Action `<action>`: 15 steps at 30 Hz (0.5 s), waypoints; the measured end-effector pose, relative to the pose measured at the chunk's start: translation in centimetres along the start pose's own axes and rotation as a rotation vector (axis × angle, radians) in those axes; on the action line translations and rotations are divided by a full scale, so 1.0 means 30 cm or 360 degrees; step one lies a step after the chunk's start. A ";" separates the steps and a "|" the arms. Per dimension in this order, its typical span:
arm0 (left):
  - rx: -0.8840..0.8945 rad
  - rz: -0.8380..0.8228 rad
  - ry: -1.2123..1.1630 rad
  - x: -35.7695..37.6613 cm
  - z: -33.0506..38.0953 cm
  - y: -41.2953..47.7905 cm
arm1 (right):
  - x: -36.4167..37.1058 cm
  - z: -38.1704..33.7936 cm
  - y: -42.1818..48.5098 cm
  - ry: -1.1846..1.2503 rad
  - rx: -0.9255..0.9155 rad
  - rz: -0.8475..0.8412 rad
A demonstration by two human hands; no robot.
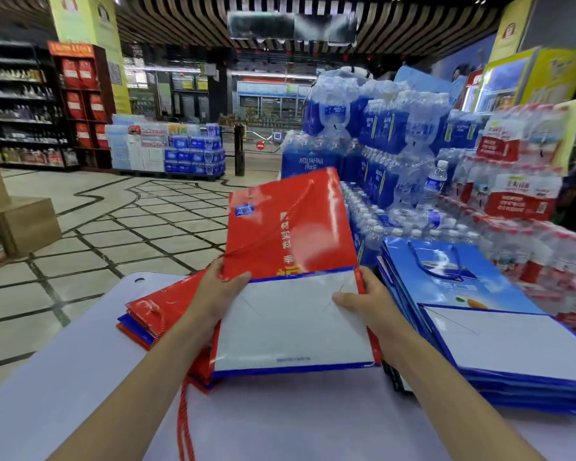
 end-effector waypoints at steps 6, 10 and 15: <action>0.0350 -0.0051 -0.0124 0.002 0.065 -0.028 | 0.021 -0.091 0.014 -0.0006 -0.0235 0.0052; 0.0541 -0.0126 -0.0256 0.018 0.192 -0.063 | 0.016 -0.189 -0.012 0.0068 -0.0560 0.0084; 0.0721 -0.0221 -0.0336 0.049 0.349 -0.116 | -0.022 -0.308 -0.050 0.0182 -0.0705 0.0104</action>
Point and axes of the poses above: each hand's wrist, its own y-axis towards the middle knuckle, its own x-axis out of the palm, z = x × y, the point moved 1 cm from there along y, towards the middle knuckle, and after that the axes turned 14 degrees about z, right-handed, at the moved point
